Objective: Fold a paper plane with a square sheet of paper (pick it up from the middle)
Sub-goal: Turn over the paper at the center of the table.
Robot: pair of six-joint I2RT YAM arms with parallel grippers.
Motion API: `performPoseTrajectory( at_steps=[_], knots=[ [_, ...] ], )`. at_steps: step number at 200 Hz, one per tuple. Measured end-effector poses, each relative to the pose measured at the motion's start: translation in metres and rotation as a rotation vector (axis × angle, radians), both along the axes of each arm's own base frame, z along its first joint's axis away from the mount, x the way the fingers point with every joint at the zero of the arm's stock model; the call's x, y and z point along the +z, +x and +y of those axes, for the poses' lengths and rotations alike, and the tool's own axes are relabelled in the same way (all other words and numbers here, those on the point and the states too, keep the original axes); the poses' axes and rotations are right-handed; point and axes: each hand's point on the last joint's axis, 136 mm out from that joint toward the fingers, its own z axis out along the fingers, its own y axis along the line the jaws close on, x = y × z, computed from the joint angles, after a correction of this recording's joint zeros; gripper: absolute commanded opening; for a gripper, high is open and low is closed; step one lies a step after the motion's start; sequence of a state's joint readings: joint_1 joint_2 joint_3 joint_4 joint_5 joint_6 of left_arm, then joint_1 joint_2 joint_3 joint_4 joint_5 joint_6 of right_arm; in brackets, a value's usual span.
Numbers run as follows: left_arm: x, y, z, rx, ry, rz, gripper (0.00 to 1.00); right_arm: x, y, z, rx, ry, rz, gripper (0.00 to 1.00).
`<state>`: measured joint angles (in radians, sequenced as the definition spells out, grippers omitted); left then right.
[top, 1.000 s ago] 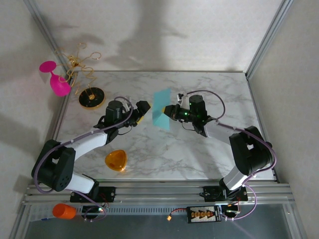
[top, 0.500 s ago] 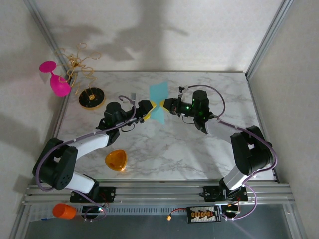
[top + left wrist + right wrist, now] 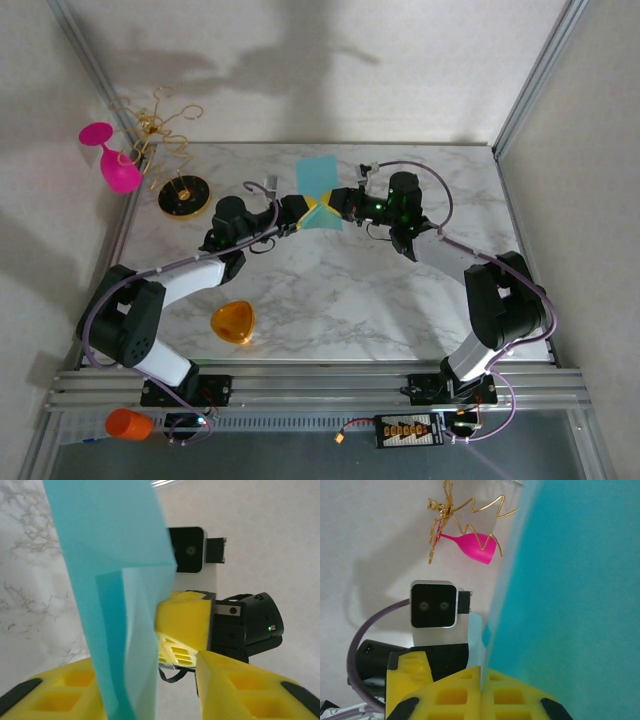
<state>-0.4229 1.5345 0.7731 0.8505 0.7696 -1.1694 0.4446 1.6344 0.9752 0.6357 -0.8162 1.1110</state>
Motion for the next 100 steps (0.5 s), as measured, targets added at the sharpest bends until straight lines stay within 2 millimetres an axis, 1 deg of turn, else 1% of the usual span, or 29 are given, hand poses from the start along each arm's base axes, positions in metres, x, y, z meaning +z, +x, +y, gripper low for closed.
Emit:
performPoseTrajectory(
  at_steps=[17, 35, 63, 81, 100],
  knots=[
    [0.006, 0.003, -0.001, 0.001, 0.008, -0.023, 0.34, 0.000, 0.002, 0.000, 0.000, -0.004, 0.003, 0.00],
    [0.004, 0.004, -0.001, 0.003, 0.021, -0.025, 0.30, -0.004, 0.004, 0.001, 0.007, -0.013, 0.008, 0.00],
    [-0.008, 0.009, -0.004, 0.001, 0.045, 0.004, 0.24, -0.012, 0.006, 0.000, 0.011, -0.024, 0.030, 0.01],
    [-0.017, 0.011, -0.004, 0.002, 0.063, 0.029, 0.21, -0.013, 0.007, -0.001, 0.011, -0.027, 0.035, 0.01],
    [-0.026, 0.012, -0.005, 0.001, 0.082, 0.053, 0.20, -0.014, 0.007, -0.001, 0.011, -0.029, 0.035, 0.03]
  ],
)
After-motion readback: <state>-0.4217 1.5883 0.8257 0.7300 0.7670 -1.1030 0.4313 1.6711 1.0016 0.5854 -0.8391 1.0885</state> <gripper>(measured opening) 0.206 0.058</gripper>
